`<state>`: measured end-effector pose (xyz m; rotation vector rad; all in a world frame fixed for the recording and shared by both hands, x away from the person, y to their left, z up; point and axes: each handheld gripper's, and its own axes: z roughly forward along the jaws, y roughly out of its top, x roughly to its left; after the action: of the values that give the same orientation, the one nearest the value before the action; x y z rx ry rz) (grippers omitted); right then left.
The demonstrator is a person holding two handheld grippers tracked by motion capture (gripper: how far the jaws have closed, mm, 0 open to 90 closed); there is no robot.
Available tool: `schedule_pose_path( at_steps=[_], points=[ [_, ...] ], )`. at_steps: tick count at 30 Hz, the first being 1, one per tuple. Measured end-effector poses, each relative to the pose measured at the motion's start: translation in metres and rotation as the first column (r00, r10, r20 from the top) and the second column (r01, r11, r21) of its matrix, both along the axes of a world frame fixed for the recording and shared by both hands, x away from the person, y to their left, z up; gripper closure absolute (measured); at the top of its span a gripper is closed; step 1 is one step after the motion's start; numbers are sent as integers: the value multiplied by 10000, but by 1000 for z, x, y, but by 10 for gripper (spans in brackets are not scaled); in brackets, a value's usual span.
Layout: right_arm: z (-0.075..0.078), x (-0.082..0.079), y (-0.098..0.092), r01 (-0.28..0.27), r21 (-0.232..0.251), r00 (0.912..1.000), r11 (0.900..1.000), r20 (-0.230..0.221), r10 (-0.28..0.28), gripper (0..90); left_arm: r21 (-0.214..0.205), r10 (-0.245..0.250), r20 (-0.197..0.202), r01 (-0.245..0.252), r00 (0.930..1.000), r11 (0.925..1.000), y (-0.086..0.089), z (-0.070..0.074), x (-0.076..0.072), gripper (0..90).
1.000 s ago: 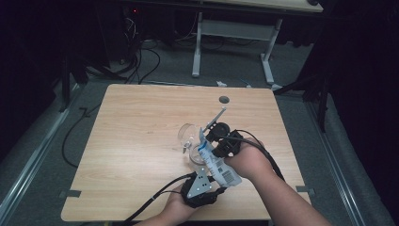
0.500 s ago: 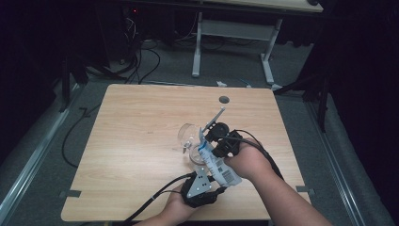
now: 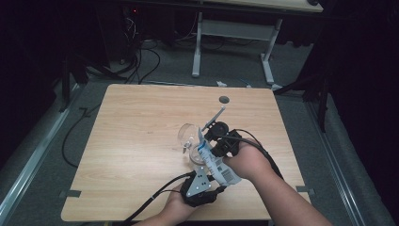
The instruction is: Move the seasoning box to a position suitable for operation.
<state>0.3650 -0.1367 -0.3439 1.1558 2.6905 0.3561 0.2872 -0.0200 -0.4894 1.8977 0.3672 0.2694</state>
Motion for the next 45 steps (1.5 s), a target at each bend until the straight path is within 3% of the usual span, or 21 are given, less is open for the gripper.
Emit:
schedule_pose_path(
  at_steps=[9,20,33,41,44,45],
  points=[
    [2,0,2,-152,-66,9996,9999,224,154,899,-1,-23,14,23,10000,10000,1,1,0,599],
    [2,-1,4,-253,-224,9996,9994,152,257,897,-5,-34,22,34,10000,10000,0,1,-1,600],
    [1,-2,3,-76,-101,10000,9999,48,77,776,5,-25,-6,25,10000,10000,0,0,-1,601],
    [-1,-2,2,-184,-151,9998,9997,71,185,764,54,-18,-5,18,10000,10000,0,-1,-1,602],
    [-1,-1,1,-56,-163,10000,9999,7,56,755,59,-10,-31,10,10000,10000,0,-1,-1,603],
    [-1,-1,1,209,-103,9997,9997,-101,-210,755,48,-2,-31,2,10000,10000,0,-1,-1,603]
  ],
)
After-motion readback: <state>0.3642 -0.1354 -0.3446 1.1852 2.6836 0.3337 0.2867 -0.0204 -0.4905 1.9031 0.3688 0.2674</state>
